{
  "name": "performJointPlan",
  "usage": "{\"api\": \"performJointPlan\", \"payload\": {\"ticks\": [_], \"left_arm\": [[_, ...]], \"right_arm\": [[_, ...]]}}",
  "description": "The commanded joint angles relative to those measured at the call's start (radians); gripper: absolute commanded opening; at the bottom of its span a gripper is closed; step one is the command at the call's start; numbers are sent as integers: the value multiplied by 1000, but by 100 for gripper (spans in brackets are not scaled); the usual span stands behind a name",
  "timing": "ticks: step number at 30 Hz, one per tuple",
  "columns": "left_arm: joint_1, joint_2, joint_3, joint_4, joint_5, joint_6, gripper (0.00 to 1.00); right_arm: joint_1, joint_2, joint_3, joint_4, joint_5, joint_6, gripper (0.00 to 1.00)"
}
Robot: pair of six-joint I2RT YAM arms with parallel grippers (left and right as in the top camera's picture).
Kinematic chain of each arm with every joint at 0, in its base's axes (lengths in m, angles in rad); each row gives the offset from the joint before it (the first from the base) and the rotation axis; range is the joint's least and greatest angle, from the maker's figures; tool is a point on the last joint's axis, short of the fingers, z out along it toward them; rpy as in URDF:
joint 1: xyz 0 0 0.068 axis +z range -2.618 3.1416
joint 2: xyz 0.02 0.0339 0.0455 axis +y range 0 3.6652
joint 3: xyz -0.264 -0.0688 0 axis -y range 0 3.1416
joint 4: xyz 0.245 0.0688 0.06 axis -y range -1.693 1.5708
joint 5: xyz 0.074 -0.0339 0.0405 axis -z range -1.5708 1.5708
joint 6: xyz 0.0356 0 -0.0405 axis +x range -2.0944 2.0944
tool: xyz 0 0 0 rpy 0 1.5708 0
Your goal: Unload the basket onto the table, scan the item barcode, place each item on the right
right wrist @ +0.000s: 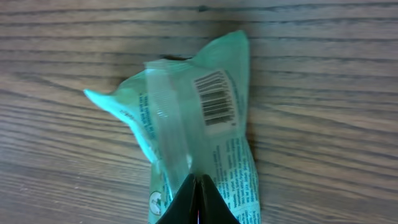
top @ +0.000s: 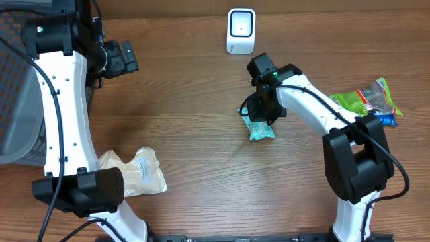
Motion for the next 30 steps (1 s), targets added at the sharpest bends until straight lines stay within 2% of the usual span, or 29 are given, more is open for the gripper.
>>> {"api": "performJointPlan", "payload": {"ticks": [1, 9, 12, 14, 16, 17, 19, 20, 21, 22, 23, 30], "left_arm": [[4, -13, 14, -2, 4, 26, 100], [4, -13, 14, -2, 4, 26, 100], [4, -13, 14, -2, 5, 26, 100], [4, -13, 14, -2, 4, 26, 100], [4, -13, 14, -2, 4, 26, 100], [4, -13, 14, -2, 4, 26, 100], [4, -13, 14, -2, 4, 26, 100], [4, -13, 14, -2, 4, 26, 100], [4, -13, 14, -2, 5, 26, 100], [4, -13, 14, -2, 5, 26, 100], [4, -13, 14, -2, 5, 26, 100], [4, -13, 14, -2, 4, 26, 100]], "right_arm": [[34, 3, -14, 2, -27, 30, 4], [68, 3, -165, 113, 23, 54, 4], [68, -5, -174, 101, 17, 50, 4], [64, -88, -158, 93, -26, 50, 11], [33, -196, -122, 88, -39, 50, 24], [9, -253, -107, 88, -39, 50, 39], [-36, -333, -101, 94, -40, 51, 49], [-77, -375, -101, 88, -47, 50, 42], [-97, -380, -101, 77, -51, 50, 20], [-103, -376, -105, 74, -54, 50, 7], [-105, -363, -114, 81, -62, 49, 4], [-49, -188, -127, 139, -152, -5, 4]]}}
